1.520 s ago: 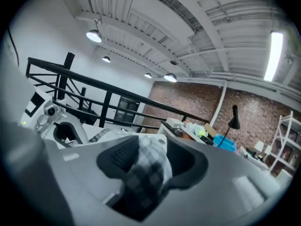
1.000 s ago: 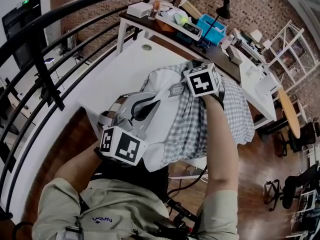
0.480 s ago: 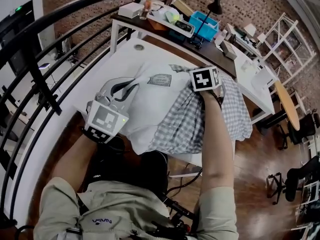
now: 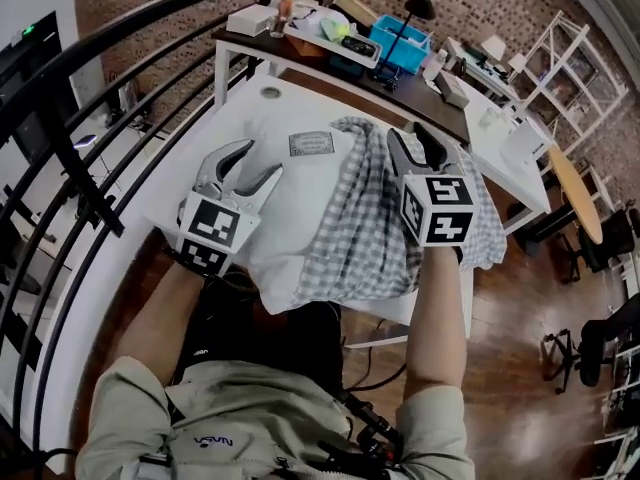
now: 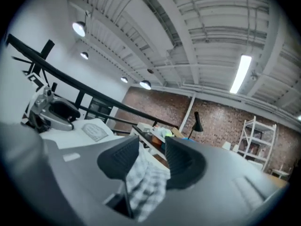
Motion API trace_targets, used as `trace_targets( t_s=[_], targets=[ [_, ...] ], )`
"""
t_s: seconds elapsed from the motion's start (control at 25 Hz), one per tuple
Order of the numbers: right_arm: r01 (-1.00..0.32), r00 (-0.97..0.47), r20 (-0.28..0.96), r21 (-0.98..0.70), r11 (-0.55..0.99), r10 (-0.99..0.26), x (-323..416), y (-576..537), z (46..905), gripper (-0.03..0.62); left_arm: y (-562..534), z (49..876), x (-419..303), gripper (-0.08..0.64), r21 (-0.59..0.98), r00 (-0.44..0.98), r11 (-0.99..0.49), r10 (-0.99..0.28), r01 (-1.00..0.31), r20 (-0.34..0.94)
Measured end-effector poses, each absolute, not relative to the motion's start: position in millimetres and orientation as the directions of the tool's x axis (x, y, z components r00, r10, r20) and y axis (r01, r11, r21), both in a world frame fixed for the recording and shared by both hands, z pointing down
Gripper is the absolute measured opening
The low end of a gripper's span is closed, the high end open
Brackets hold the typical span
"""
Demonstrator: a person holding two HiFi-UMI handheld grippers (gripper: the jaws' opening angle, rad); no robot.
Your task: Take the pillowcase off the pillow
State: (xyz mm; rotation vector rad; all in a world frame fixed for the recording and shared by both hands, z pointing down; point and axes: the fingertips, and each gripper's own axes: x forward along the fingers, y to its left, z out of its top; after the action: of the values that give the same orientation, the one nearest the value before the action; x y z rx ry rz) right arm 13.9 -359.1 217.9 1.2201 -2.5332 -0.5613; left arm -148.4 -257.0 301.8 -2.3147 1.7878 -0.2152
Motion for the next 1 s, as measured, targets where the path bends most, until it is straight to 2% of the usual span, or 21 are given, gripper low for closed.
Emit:
trace_targets(
  t_s=[0.08, 0.2, 0.32, 0.52, 0.64, 0.72, 0.76, 0.88, 1.0],
  targets=[
    [-0.696, -0.625, 0.026, 0.433, 0.572, -0.78, 25.4, -323.8, 214.9, 0.172, -236.3, 294.9, -151.3, 0.25, -0.228, 0.253, -0.239, -0.967, -0.944, -0.037],
    [-0.7, -0.647, -0.004, 0.398, 0.592, -0.762, 41.5, -271.1, 223.0, 0.172, -193.2, 299.1, -133.5, 0.264, -0.231, 0.319, -0.304, -0.947, -0.924, -0.03],
    [-0.646, -0.703, 0.033, 0.387, 0.657, -0.711, 49.7, -228.2, 250.0, 0.172, -156.7, 312.1, -108.0, 0.296, -0.202, 0.375, -0.364, -0.927, -0.91, -0.02],
    [-0.591, -0.754, 0.112, 0.315, 0.743, -0.647, 50.1, -174.3, 298.2, 0.171, -145.5, 347.2, -86.4, 0.293, -0.091, 0.438, -0.442, -0.897, -0.892, 0.058],
    [-0.572, -0.749, 0.182, 0.307, 0.761, -0.637, 30.8, -166.0, 327.7, 0.172, -154.9, 356.1, -77.0, 0.192, -0.097, 0.458, -0.462, -0.887, -0.881, 0.064],
    [-0.585, -0.712, 0.225, 0.335, 0.739, -0.666, 19.3, -170.5, 345.6, 0.167, -159.5, 367.3, -74.8, 0.075, -0.118, 0.452, -0.457, -0.889, -0.882, 0.069],
    [-0.597, -0.682, 0.238, 0.365, 0.715, -0.691, 15.9, -174.4, 350.9, 0.141, -162.1, 372.4, -76.2, 0.027, -0.134, 0.445, -0.45, -0.893, -0.883, 0.068],
    [-0.627, -0.61, 0.221, 0.452, 0.635, -0.761, 13.0, -185.2, 346.8, 0.043, -169.2, 348.4, -87.3, 0.018, -0.174, 0.415, -0.414, -0.909, -0.894, 0.028],
    [-0.652, -0.571, 0.166, 0.503, 0.567, -0.804, 17.0, -198.5, 324.4, 0.021, -184.3, 314.8, -112.4, 0.017, -0.184, 0.378, -0.368, -0.925, -0.911, -0.024]
  ],
)
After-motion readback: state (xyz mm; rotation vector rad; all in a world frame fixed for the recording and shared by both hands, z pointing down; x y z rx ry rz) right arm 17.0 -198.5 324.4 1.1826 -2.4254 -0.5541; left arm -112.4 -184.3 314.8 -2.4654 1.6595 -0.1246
